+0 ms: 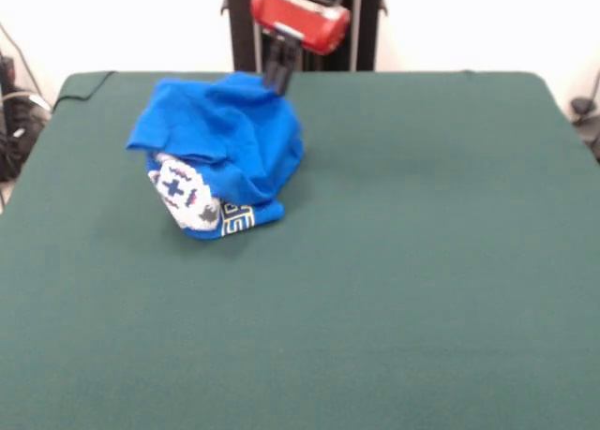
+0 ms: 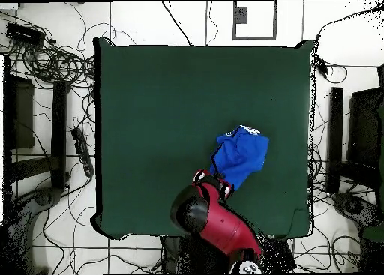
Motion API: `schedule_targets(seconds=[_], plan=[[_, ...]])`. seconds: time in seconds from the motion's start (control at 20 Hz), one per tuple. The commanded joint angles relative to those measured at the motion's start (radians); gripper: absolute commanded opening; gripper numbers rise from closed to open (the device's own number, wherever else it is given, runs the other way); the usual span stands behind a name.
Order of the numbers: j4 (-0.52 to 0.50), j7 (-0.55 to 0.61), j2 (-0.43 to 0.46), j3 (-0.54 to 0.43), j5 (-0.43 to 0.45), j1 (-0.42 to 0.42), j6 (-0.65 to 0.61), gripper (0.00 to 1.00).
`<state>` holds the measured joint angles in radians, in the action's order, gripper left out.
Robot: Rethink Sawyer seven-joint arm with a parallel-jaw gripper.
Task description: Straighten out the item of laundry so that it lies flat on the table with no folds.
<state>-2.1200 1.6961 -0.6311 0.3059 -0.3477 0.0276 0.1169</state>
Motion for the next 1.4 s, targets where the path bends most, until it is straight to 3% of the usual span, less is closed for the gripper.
schedule_targets(seconds=[0.05, 0.25, 0.4, 0.75, 1.05, 1.25, 1.4], plan=[[-0.059, 0.335, 0.052, -0.168, -0.088, 0.099, -0.021, 0.00], [0.008, 0.288, 0.032, -0.110, -0.079, 0.160, -0.098, 0.00], [0.106, 0.220, 0.021, -0.014, -0.068, 0.245, -0.197, 0.00], [0.188, 0.226, 0.018, -0.059, -0.053, 0.249, -0.295, 0.00], [0.170, 0.265, -0.014, -0.144, -0.064, 0.227, -0.324, 0.00], [0.133, 0.255, -0.036, -0.286, -0.071, 0.140, -0.302, 0.00], [0.086, 0.250, -0.051, -0.470, -0.087, 0.027, -0.268, 0.00]])
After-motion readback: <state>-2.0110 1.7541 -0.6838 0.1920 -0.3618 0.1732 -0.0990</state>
